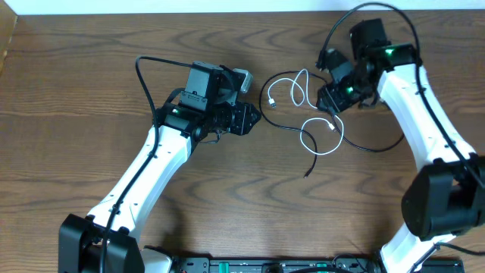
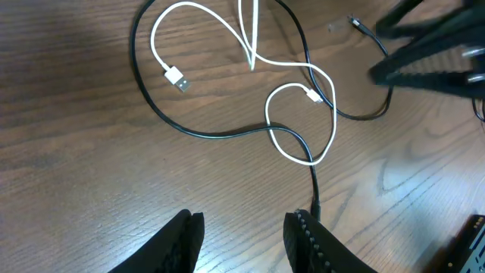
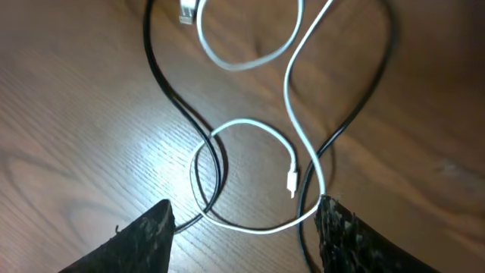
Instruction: Untangle cables
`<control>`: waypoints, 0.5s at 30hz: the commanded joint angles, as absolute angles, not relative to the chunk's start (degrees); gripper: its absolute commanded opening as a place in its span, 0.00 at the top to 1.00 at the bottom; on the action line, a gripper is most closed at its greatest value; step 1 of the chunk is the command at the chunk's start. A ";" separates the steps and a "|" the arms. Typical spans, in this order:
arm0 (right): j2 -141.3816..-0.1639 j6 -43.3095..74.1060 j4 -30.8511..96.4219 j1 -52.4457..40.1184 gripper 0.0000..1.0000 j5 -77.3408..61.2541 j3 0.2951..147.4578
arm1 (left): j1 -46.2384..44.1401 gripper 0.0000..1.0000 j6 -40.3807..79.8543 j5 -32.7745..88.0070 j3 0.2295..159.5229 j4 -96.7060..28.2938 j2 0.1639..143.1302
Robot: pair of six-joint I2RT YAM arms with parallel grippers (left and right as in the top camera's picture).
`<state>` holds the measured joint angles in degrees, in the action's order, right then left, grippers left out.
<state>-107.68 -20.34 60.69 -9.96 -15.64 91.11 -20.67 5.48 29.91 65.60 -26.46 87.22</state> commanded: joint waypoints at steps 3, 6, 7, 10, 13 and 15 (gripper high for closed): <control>-115.31 -21.96 57.65 -9.85 0.45 -16.64 89.76 | -20.43 0.60 4.25 30.68 65.87 -26.57 86.37; -119.04 -23.55 55.94 -9.85 0.48 -18.85 89.76 | -20.43 0.59 4.05 30.68 65.87 -26.57 86.37; -120.14 -23.64 55.09 -9.87 0.49 -18.85 89.76 | -20.43 0.60 4.03 30.68 65.87 -26.57 86.37; -122.72 -23.66 52.56 -9.85 0.49 -18.70 89.76 | -20.43 0.60 3.40 30.68 65.87 -26.57 86.37; -123.44 -23.73 50.24 -9.85 0.49 -18.39 89.78 | -20.43 0.60 3.40 30.68 65.87 -26.59 86.37; -123.44 -24.84 50.15 -9.85 0.52 -18.87 90.08 | -20.43 0.60 3.31 30.68 65.87 -26.59 86.37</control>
<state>-123.35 -23.03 50.41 -9.96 -17.39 89.80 -20.67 4.40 29.91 65.60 -26.57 87.22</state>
